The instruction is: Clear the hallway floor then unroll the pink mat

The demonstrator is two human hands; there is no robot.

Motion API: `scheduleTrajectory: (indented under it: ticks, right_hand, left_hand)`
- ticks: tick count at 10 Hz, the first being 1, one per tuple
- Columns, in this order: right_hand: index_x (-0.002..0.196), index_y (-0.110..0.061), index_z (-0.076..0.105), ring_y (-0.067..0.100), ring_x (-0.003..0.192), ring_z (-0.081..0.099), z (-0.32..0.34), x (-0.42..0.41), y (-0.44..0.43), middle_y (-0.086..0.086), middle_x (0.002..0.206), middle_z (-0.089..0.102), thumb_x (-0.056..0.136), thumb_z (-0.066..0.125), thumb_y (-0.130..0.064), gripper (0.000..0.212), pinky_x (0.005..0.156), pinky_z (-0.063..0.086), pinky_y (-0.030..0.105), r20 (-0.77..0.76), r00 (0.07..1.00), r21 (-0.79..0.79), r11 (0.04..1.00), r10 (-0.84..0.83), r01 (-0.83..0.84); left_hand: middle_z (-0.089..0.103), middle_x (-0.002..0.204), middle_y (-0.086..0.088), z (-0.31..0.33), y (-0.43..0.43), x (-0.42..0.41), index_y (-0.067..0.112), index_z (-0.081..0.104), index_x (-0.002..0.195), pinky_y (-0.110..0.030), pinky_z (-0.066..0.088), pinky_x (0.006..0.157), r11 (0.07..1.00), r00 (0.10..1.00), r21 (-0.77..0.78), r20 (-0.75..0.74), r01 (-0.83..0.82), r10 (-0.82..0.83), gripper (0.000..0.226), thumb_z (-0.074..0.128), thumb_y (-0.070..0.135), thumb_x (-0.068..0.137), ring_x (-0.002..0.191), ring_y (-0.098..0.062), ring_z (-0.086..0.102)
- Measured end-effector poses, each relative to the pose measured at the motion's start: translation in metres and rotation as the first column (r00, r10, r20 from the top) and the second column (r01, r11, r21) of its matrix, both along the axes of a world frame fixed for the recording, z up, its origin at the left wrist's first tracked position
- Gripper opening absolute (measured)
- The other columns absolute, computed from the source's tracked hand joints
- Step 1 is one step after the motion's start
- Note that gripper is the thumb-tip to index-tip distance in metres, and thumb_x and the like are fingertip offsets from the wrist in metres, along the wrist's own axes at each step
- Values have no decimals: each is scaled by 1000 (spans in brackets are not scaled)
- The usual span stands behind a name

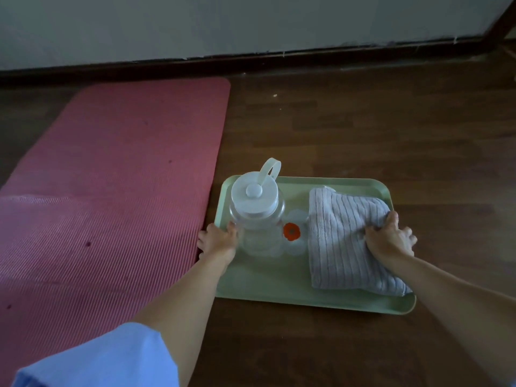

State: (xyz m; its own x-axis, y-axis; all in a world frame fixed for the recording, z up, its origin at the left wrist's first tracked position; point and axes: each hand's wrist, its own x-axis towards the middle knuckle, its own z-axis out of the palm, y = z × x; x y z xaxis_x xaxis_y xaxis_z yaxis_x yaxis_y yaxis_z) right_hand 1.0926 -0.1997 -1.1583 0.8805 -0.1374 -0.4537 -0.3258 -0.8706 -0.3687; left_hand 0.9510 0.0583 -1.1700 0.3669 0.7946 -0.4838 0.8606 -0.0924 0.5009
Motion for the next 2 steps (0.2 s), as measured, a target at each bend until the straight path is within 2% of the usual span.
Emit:
scheduleTrajectory:
  ticks: [1, 2]
  right_hand:
    - [144, -14, 21, 39, 133, 24, 4, -1, -1, 24, 143, 30, 93, 40, -28, 56, 108, 27, 52, -5, 999, 13, 999, 42, -42]
    - [147, -13, 20, 38, 139, 20, 7, -4, 2, 20, 151, 23, 95, 37, -28, 57, 116, 15, 49, 98, 992, -76, 995, 79, -71]
  left_hand:
    - [36, 136, -16, 4, 1, 1, 5, 47, 127, -49, 33, 103, 999, 1000, 46, -8, -3, 4, 48, 37, 41, 97, 127, -35, 34]
    - [42, 132, -14, 5, 10, -15, 8, 56, 115, -46, 30, 105, 956, 998, 293, -63, 20, -2, 31, 37, 25, 98, 123, -31, 37]
